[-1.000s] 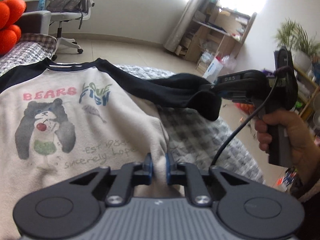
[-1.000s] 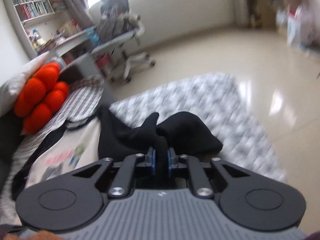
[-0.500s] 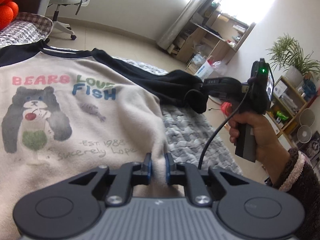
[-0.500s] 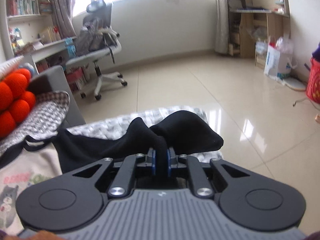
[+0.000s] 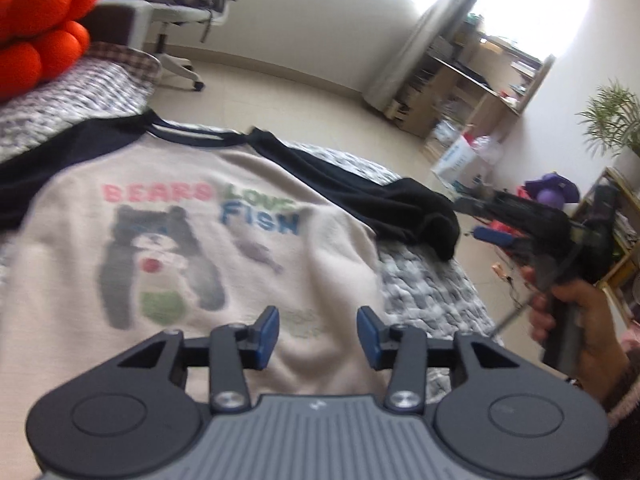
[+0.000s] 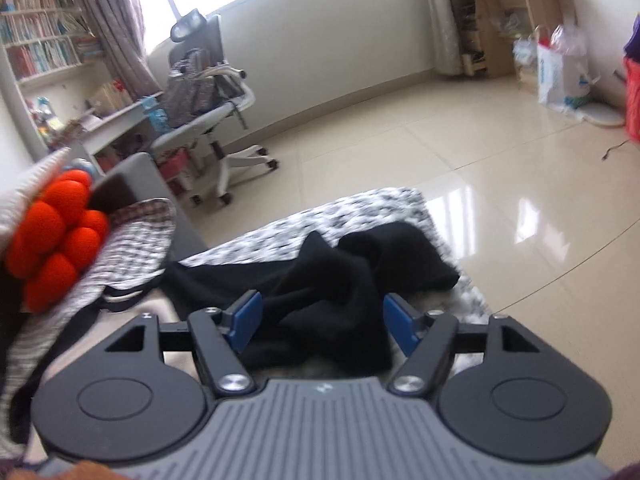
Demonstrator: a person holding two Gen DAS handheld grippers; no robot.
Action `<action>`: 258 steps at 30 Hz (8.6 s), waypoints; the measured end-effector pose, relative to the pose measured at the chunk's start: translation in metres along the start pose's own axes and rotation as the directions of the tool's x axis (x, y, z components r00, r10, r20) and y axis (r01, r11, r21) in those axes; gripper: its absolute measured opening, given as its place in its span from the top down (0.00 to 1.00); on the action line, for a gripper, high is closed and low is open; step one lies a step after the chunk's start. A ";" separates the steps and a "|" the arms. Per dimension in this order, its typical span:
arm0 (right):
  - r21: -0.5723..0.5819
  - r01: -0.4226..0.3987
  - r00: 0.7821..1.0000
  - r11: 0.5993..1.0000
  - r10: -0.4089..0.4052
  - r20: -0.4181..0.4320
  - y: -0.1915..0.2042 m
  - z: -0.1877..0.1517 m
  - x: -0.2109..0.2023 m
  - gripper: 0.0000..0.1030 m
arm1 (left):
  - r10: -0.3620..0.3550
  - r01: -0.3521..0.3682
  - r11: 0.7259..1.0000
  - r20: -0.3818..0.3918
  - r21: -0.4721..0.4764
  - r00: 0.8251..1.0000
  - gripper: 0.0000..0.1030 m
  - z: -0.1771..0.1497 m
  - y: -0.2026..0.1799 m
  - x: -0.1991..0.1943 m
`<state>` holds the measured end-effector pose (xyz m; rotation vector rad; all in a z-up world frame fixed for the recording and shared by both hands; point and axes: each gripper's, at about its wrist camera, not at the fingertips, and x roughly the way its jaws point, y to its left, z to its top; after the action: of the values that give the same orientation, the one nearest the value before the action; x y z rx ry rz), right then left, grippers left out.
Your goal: Fold clothes
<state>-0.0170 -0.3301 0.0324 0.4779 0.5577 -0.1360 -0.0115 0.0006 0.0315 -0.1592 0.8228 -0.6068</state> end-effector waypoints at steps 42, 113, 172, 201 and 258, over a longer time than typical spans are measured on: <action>-0.343 -0.383 0.885 0.858 0.234 -0.402 0.100 -0.116 -0.018 0.83 | 0.019 -0.022 0.996 0.040 0.083 0.999 0.53 -0.098 0.148 -0.136; -0.185 -0.256 0.903 0.949 0.166 -0.396 0.038 -0.107 -0.122 0.37 | -0.065 0.047 0.954 -0.053 -0.296 0.996 0.60 -0.108 0.196 -0.161; -0.092 -0.333 0.872 0.939 0.269 -0.408 0.039 -0.099 -0.091 0.25 | -0.036 0.021 0.967 -0.052 -0.252 0.998 0.56 -0.110 0.196 -0.165; -0.278 -0.292 0.879 0.915 0.142 -0.456 0.048 -0.101 -0.110 0.94 | -0.053 0.044 0.997 -0.178 -0.058 0.983 0.92 -0.115 0.135 -0.151; -0.228 -0.574 0.781 0.786 0.442 -0.442 0.286 -0.045 0.101 0.34 | 0.535 -0.504 0.831 0.088 -0.236 0.840 0.80 0.017 0.246 -0.076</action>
<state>0.1183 -0.0565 0.0585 0.2880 0.7806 0.5968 0.0708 0.2437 0.0026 -0.1554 0.7369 0.0122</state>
